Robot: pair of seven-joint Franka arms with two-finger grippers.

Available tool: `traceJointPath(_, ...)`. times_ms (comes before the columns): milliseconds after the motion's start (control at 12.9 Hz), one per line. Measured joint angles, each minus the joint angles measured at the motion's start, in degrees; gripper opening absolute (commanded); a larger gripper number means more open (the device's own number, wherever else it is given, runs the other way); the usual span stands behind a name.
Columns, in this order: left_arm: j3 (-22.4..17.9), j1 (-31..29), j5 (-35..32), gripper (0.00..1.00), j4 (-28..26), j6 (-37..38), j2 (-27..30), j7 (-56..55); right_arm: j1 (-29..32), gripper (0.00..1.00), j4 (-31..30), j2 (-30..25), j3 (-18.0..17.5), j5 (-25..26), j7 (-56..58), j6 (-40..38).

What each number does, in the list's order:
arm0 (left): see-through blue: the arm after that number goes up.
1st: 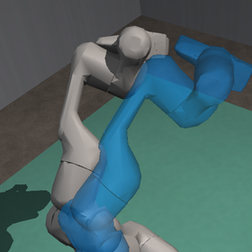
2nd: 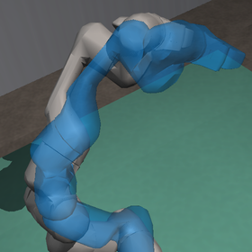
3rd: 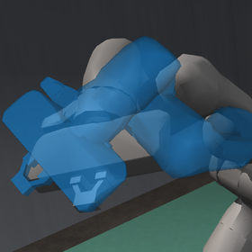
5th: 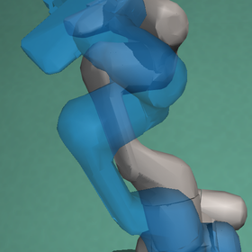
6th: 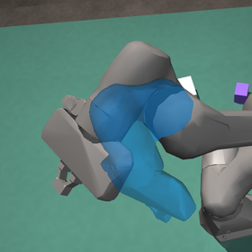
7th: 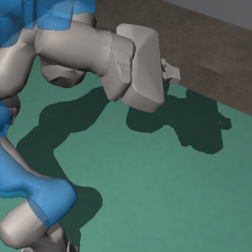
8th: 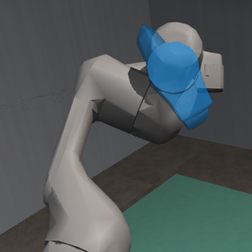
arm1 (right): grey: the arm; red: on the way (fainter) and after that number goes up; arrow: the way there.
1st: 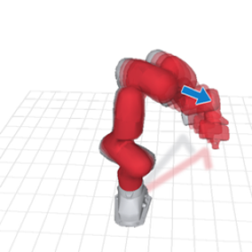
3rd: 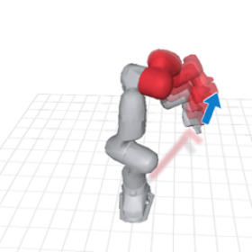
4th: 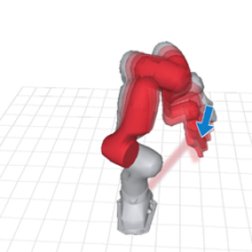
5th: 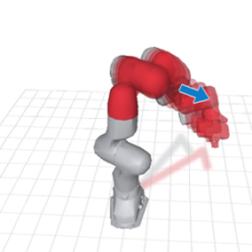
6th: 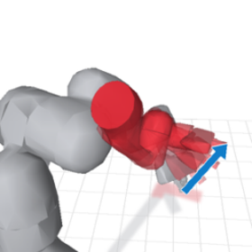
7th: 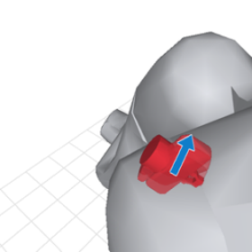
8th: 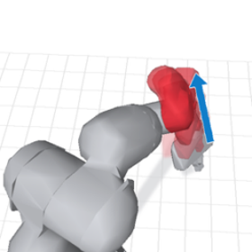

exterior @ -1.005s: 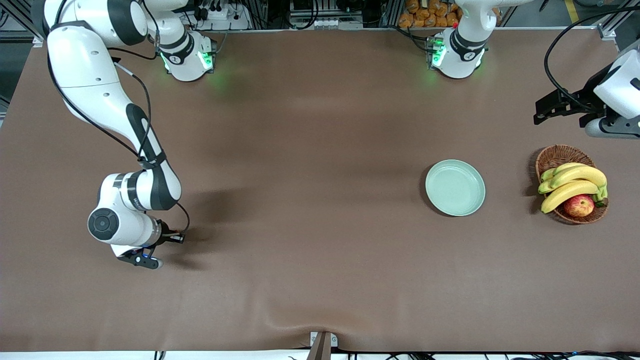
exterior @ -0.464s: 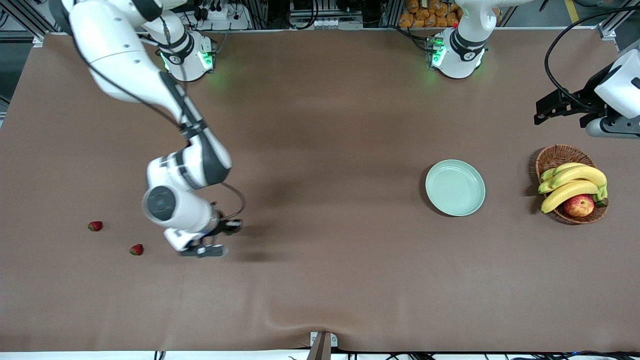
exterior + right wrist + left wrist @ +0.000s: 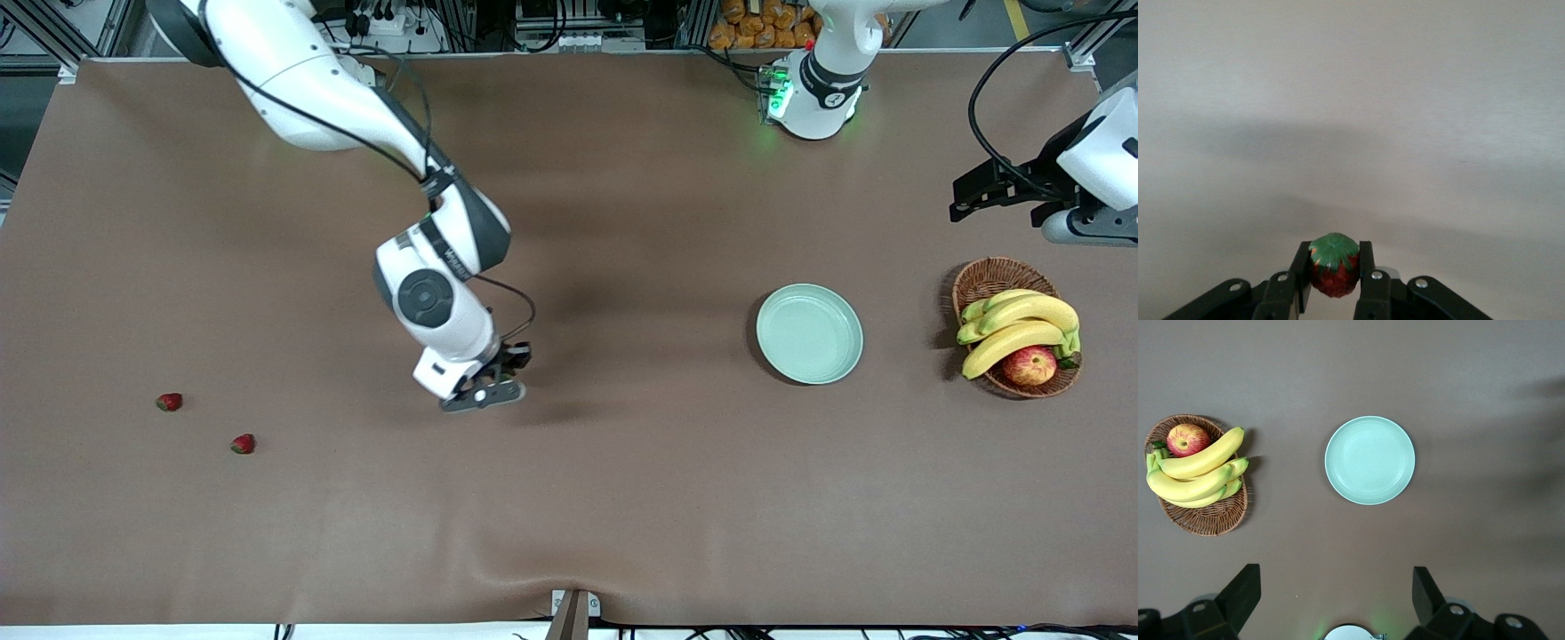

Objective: Collect all strawberries into plate
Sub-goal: 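Set the strawberry mid-table with the right gripper while the left gripper approaches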

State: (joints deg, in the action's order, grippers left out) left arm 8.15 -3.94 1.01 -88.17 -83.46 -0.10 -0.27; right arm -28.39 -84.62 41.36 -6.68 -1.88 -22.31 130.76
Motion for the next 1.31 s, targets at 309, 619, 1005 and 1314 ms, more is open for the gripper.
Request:
traceJointPath(309, 0.0, 0.0, 0.0, 1.0, 0.0, 0.0, 0.0, 0.0, -3.7, 0.16, 0.0, 0.5, 0.0, 0.0, -3.6, 1.6)
traceJointPath(619, 0.1, 0.1, 0.0, 1.0, -0.2, 0.0, 0.0, 0.0, -6.4, 0.16, 0.0, 1.3, 0.0, 0.0, -7.2, 4.0)
traceJointPath(1005, 1.2, 1.4, 0.0, 1.0, -1.3, -2.4, -3.0, -0.2, -9.2, 0.17, -0.1, 3.5, 0.0, 0.0, -10.5, 7.2)
traceJointPath(1314, 4.2, 3.0, 0.0, 1.0, -1.4, -4.9, -7.1, -6.5, -9.5, 0.99, -0.2, 6.6, 0.3, 0.1, -10.7, 13.0)
